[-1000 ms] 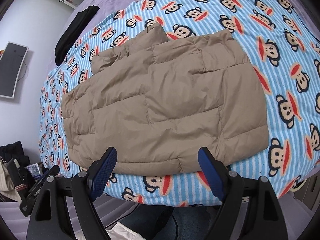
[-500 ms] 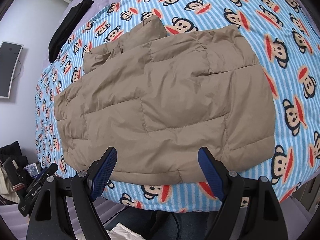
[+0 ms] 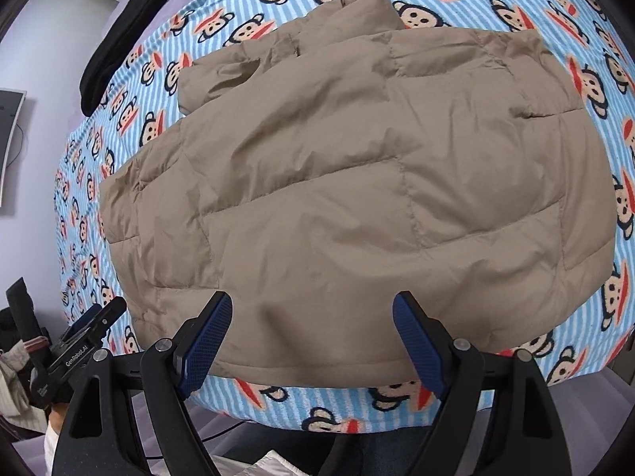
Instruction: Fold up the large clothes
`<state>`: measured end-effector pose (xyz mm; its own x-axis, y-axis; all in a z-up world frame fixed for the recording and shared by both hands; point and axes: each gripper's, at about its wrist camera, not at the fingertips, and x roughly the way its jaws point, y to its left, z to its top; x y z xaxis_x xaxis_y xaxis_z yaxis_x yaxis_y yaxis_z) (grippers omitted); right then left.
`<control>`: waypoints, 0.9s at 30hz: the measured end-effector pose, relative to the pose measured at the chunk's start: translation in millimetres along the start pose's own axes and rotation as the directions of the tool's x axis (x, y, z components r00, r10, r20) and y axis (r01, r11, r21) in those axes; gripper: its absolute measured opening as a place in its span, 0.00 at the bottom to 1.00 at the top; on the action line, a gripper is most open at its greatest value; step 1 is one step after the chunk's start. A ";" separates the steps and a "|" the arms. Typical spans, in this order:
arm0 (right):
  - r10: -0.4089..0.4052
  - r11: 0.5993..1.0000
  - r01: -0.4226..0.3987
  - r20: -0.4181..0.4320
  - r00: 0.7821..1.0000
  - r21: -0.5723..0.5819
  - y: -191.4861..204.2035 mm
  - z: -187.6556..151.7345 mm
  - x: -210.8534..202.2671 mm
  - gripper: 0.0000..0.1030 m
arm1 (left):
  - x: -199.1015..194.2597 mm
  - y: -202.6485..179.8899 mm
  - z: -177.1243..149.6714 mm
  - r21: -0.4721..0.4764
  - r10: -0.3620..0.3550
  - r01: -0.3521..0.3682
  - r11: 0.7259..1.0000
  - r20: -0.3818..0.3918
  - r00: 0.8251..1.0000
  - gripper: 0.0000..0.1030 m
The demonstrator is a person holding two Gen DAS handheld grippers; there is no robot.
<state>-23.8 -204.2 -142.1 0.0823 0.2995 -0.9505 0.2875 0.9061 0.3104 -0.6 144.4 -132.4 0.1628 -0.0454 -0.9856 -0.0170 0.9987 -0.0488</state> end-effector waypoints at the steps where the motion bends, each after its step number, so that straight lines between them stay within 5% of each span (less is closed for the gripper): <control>1: -0.004 1.000 0.004 -0.002 1.000 -0.001 3.0 -0.2 1.8 0.83 | 3.3 5.2 2.6 0.008 -0.030 0.030 1.000 0.000 1.000 1.00; 4: -0.016 1.000 0.016 -0.007 1.000 0.005 8.8 1.5 5.5 0.83 | 4.2 27.9 11.5 0.013 -0.105 0.105 0.994 0.044 0.994 1.00; 7: -0.036 0.999 0.036 -0.011 0.999 0.020 9.3 1.2 7.0 0.83 | 14.3 66.0 24.3 -0.026 -0.247 0.248 0.968 0.053 0.968 1.00; 10: -0.055 0.998 0.055 -0.021 0.998 0.040 6.7 -0.8 9.7 0.83 | 40.4 82.1 32.2 -0.043 -0.404 0.403 0.914 -0.027 0.914 1.00; 17: -0.074 0.995 0.076 -0.028 0.997 0.064 4.7 -5.3 11.5 0.83 | 100.7 46.4 45.4 -0.029 -0.620 0.626 0.780 -0.173 0.765 1.00; 22: -0.063 0.997 0.062 0.011 0.998 0.039 8.5 -1.2 3.2 0.83 | 131.6 13.5 51.4 -0.031 -0.643 0.654 0.756 -0.228 0.731 0.98; 24: -0.064 0.998 0.063 0.031 0.997 0.023 8.5 3.6 -0.4 0.83 | 134.8 3.8 53.1 -0.037 -0.671 0.685 0.727 -0.248 0.699 0.45; 25: -0.064 0.998 0.063 0.039 0.997 0.017 7.2 6.3 -2.1 0.83 | 134.5 1.6 53.6 -0.062 -0.693 0.703 0.708 -0.254 0.675 0.40; 27: -0.060 0.998 0.059 0.066 0.996 0.006 4.2 13.2 -6.8 0.83 | 125.1 -3.6 52.5 -0.044 -0.683 0.694 0.718 -0.235 0.692 0.30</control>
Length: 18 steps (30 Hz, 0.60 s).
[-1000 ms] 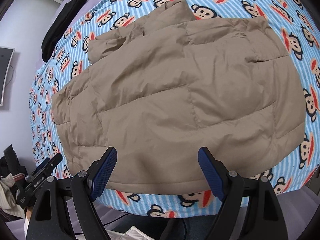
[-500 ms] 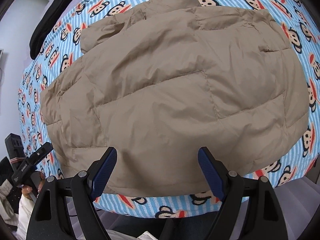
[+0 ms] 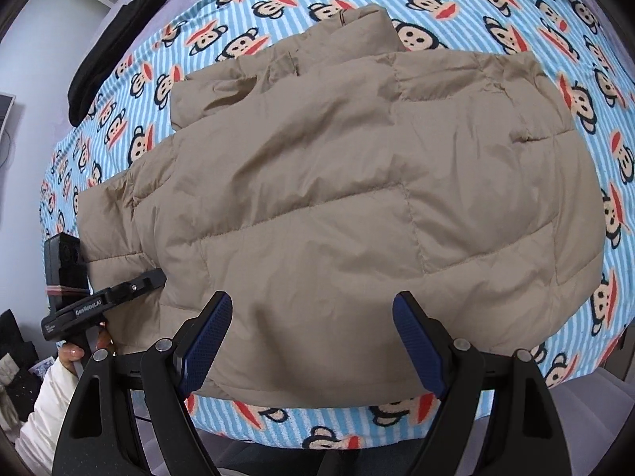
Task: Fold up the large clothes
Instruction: 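Grasp the jacket edge with the left tool and lift it while the right tool grasps beside it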
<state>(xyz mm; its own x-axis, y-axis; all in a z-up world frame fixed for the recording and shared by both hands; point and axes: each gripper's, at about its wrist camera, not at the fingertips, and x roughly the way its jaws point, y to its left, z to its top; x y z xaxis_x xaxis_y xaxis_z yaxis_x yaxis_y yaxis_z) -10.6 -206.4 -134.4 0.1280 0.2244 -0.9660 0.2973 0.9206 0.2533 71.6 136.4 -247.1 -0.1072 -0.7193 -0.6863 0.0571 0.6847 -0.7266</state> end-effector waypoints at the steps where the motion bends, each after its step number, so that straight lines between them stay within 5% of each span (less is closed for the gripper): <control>1: 0.003 1.000 -0.003 0.024 1.000 -0.012 -0.7 3.7 -3.0 0.79 | -3.0 -5.0 -1.8 0.006 0.012 -0.012 1.000 0.011 1.000 0.29; 4: 0.034 0.996 -0.027 0.071 0.997 -0.089 -3.1 18.9 -5.3 0.31 | -18.4 -24.9 -10.1 0.002 0.025 -0.025 1.000 0.066 0.998 0.26; 11: 0.148 0.976 -0.136 0.061 0.987 -0.170 -3.5 67.8 39.7 0.23 | -39.2 -98.0 -26.8 0.000 0.023 -0.023 1.000 0.160 0.987 0.26; 18: 0.251 0.967 -0.249 0.013 0.968 -0.056 -27.7 89.8 91.0 0.18 | -14.2 -173.2 -22.5 -0.021 0.078 -0.075 0.997 0.157 0.985 0.26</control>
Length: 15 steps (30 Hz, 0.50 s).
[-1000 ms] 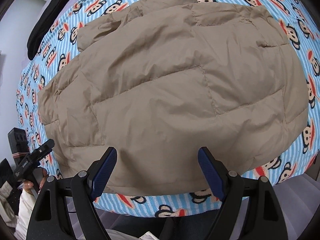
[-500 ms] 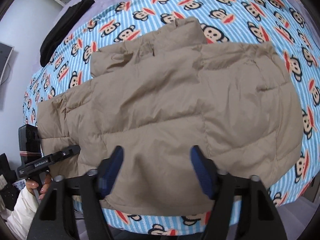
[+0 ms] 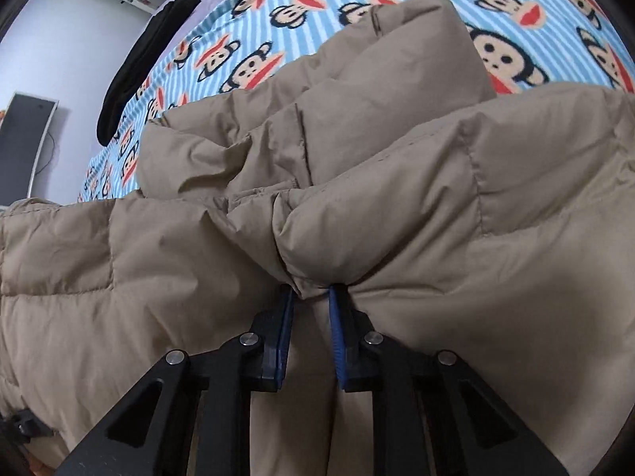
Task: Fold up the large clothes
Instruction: 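Grasp the jacket edge with the left tool and lift it while the right tool grasps beside it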
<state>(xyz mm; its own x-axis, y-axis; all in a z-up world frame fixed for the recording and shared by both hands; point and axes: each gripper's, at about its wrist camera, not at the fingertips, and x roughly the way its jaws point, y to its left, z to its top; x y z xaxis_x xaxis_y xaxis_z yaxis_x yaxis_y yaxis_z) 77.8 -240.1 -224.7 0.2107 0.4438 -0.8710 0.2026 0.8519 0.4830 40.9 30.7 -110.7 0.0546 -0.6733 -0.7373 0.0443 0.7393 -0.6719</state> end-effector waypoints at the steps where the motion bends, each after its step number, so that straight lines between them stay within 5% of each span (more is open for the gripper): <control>1: 0.016 1.000 -0.016 0.000 1.000 0.016 -4.7 0.5 3.3 0.17 | 3.8 -8.4 0.3 -0.002 0.009 -0.009 1.000 -0.005 1.000 0.26; 7: 0.089 0.993 -0.088 -0.013 0.996 0.073 -19.6 4.2 4.1 0.15 | 48.1 -87.7 7.1 0.072 0.121 -0.118 0.990 -0.041 0.992 0.27; 10: 0.141 0.985 -0.139 -0.012 0.990 0.100 -31.0 0.7 -21.6 0.16 | 70.3 -120.4 10.4 0.142 0.127 -0.114 0.983 -0.084 0.988 0.42; 12: 0.166 0.980 -0.168 0.020 0.986 0.107 -43.8 -6.8 -46.7 0.20 | 83.9 -137.6 12.4 0.158 0.103 -0.084 0.984 -0.117 0.988 0.63; 15: 0.185 0.967 -0.198 0.089 0.979 0.161 -77.5 -25.4 -85.5 0.20 | 117.7 -168.0 18.6 0.209 0.112 -0.071 0.975 -0.191 0.975 0.71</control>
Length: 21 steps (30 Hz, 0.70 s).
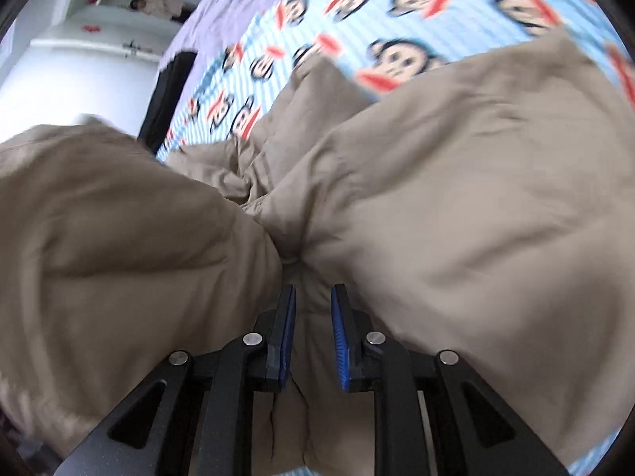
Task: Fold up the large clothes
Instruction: 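Grasp the jacket edge with the left tool and lift it while the right tool grasps beside it, then lay the lifted jacket part over the bundle and open both tools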
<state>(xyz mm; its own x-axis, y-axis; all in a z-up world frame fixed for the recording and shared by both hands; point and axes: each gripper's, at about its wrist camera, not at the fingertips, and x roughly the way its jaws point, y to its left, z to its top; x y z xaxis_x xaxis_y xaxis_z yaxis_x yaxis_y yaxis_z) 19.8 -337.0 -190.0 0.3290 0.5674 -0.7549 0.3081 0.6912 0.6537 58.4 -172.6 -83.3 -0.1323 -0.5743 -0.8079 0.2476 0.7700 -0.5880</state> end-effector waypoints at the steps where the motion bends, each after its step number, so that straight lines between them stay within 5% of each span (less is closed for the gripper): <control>1: 0.004 1.000 -0.004 0.021 1.000 0.023 -9.1 -3.7 -12.0 0.21 | 8.0 -5.1 5.0 0.019 -0.007 0.007 1.000 -0.024 1.000 0.72; 4: -0.003 0.993 -0.007 0.089 0.996 0.114 -45.5 -21.6 -51.3 0.28 | 44.8 -21.4 18.0 0.038 -0.069 0.073 0.997 -0.103 0.992 0.72; 7: -0.036 0.983 0.009 0.140 0.990 0.184 -73.6 -42.5 -82.2 0.59 | 75.8 -25.7 30.7 0.066 -0.102 0.114 0.991 -0.159 0.982 0.72; 8: -0.048 0.979 0.017 0.151 0.987 0.203 -81.6 -49.5 -91.8 0.62 | 91.8 -30.6 35.6 0.080 -0.100 0.115 0.990 -0.170 0.980 0.72; 10: -0.060 0.972 0.019 0.166 0.984 0.236 -92.6 -64.2 -107.8 0.64 | 116.3 -38.5 38.9 0.101 -0.076 0.095 0.990 -0.179 0.981 0.73; 11: -0.053 0.969 0.007 0.182 0.982 0.248 -95.9 -73.1 -117.0 0.70 | 123.6 -42.1 38.8 0.118 -0.065 0.087 0.989 -0.181 0.981 0.82; 16: 0.104 0.974 -0.155 0.283 0.953 0.166 -84.5 -109.6 -156.8 0.87 | 156.6 -74.0 45.7 0.283 0.078 -0.035 0.958 -0.142 0.987 0.85; 21: 0.179 0.975 -0.203 0.227 0.957 0.088 -59.5 -105.2 -143.6 0.87 | 147.5 -82.1 38.3 0.352 0.157 -0.114 0.929 -0.096 0.983 0.85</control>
<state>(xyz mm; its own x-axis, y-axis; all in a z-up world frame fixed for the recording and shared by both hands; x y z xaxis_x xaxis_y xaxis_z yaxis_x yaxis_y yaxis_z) -139.7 -412.5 -126.0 0.5724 0.5653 -0.5940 0.3120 0.5198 0.7953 55.3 -331.2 -152.7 -0.1831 -0.4171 -0.8902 0.5831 0.6830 -0.4399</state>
